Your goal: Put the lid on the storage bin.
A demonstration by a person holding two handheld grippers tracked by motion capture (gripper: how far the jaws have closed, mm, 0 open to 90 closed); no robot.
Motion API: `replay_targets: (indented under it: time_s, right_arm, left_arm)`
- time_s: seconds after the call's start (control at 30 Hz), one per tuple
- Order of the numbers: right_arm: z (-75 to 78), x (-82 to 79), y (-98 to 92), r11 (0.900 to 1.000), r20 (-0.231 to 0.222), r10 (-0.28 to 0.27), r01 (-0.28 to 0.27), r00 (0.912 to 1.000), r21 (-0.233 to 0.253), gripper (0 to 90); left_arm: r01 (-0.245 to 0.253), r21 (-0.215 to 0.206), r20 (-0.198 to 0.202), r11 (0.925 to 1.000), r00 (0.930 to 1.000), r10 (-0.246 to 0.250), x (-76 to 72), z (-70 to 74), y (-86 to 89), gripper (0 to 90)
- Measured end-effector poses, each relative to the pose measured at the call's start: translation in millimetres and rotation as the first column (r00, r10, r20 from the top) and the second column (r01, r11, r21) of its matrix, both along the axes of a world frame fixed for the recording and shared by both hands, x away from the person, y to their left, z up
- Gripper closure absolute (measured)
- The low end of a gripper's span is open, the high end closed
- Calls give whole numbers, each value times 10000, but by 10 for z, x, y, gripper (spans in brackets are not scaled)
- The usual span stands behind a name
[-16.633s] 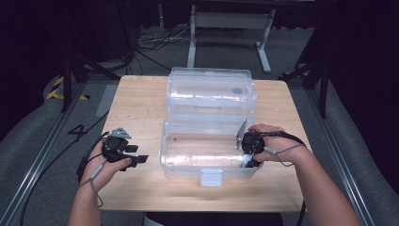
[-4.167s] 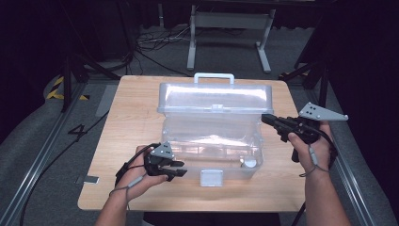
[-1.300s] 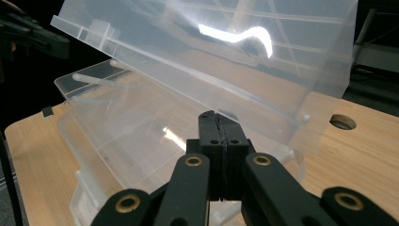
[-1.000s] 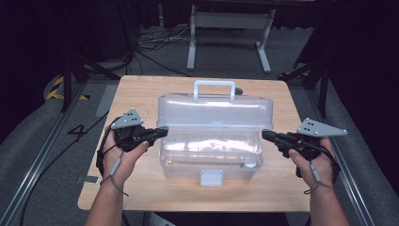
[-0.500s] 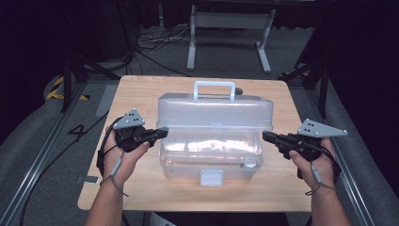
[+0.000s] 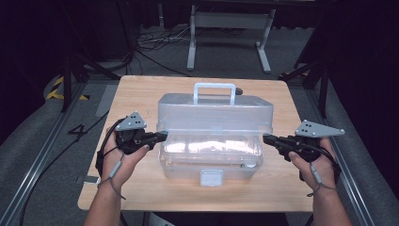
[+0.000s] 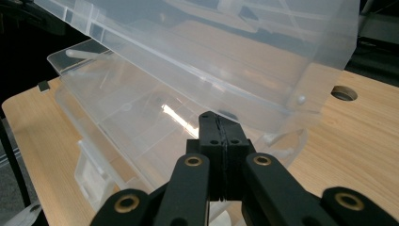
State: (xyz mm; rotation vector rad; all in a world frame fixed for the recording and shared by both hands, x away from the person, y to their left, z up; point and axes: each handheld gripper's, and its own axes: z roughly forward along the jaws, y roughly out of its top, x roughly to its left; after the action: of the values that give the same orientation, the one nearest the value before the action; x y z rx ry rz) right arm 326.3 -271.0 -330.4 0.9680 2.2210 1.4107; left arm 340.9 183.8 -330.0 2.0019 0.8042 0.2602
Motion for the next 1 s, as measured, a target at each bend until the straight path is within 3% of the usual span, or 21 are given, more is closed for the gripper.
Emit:
replay_targets:
  time_s: [0.37, 0.63, 1.0]
  right_arm:
    - [-12, -52, 3, 9981, -295, 83, -101, 9995, -612, 900]
    - [-28, -65, -8, 9960, -653, 157, -214, 9977, -862, 900]
    - [-59, -50, -28, 9911, -1173, 228, -378, 9928, -1279, 897]
  left_arm:
    - [249, 715, -174, 9971, 9996, -237, -53, 4, -27, 900]
    - [488, 1109, -519, 9926, 9977, -432, -76, 4, -42, 900]
    - [801, 1262, -1286, 9888, 9896, -638, -73, -19, -47, 899]
